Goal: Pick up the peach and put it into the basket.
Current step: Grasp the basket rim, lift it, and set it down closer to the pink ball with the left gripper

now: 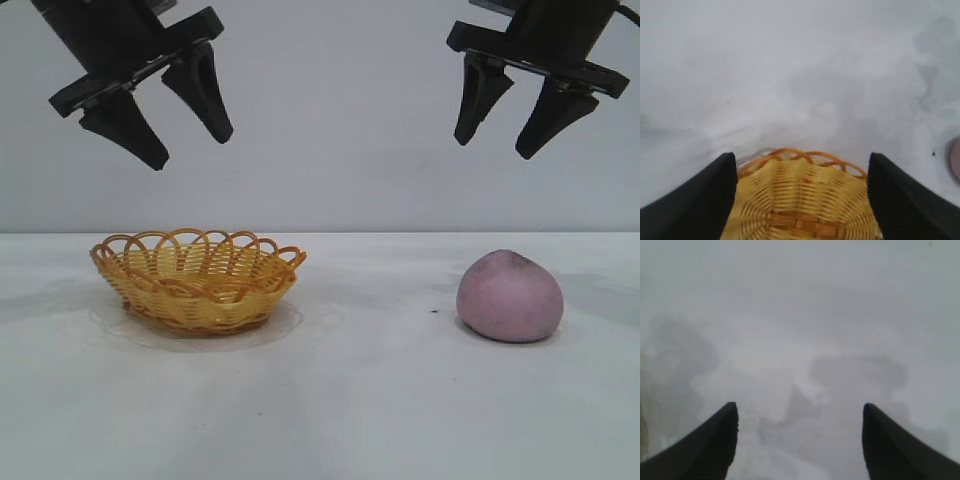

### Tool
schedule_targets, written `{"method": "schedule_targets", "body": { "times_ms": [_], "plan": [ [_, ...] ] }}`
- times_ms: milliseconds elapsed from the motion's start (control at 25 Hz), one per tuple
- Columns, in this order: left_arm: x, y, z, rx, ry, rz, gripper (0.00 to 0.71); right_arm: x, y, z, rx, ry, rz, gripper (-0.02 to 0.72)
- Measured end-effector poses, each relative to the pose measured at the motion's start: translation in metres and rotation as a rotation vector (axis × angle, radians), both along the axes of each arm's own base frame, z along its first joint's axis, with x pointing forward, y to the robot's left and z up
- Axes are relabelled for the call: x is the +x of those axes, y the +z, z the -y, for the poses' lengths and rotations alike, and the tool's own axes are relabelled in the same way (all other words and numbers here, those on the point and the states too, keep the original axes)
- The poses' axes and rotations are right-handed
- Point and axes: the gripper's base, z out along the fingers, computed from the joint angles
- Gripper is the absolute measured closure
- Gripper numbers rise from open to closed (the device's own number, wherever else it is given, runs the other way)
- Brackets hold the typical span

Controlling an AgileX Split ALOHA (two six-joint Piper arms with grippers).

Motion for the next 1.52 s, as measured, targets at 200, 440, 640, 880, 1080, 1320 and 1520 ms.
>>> {"method": "schedule_targets", "body": {
  "times_ms": [200,440,640,880,1080,1320,1520],
  "plan": [
    [-0.001,0.009,-0.004,0.141,-0.146,-0.017,0.273,0.0,0.0,0.0,0.0,0.0,0.0,0.26],
    [0.006,0.029,-0.009,0.266,-0.222,0.019,0.277,0.0,0.0,0.0,0.0,0.0,0.0,0.26],
    [0.014,0.025,-0.01,0.32,-0.26,-0.081,0.277,0.0,0.0,0.0,0.0,0.0,0.0,0.26],
    [0.031,0.002,-0.006,0.351,-0.305,-0.216,0.277,0.0,0.0,0.0,0.0,0.0,0.0,0.26],
    [0.044,-0.013,-0.003,0.361,-0.315,-0.289,0.277,0.0,0.0,0.0,0.0,0.0,0.0,0.26],
    [0.053,-0.036,0.0,0.377,-0.333,-0.338,0.277,0.0,0.0,0.0,0.0,0.0,0.0,0.26],
    [0.053,-0.049,0.01,0.436,-0.375,-0.352,0.277,0.0,0.0,0.0,0.0,0.0,0.0,0.26]
  ]
}}
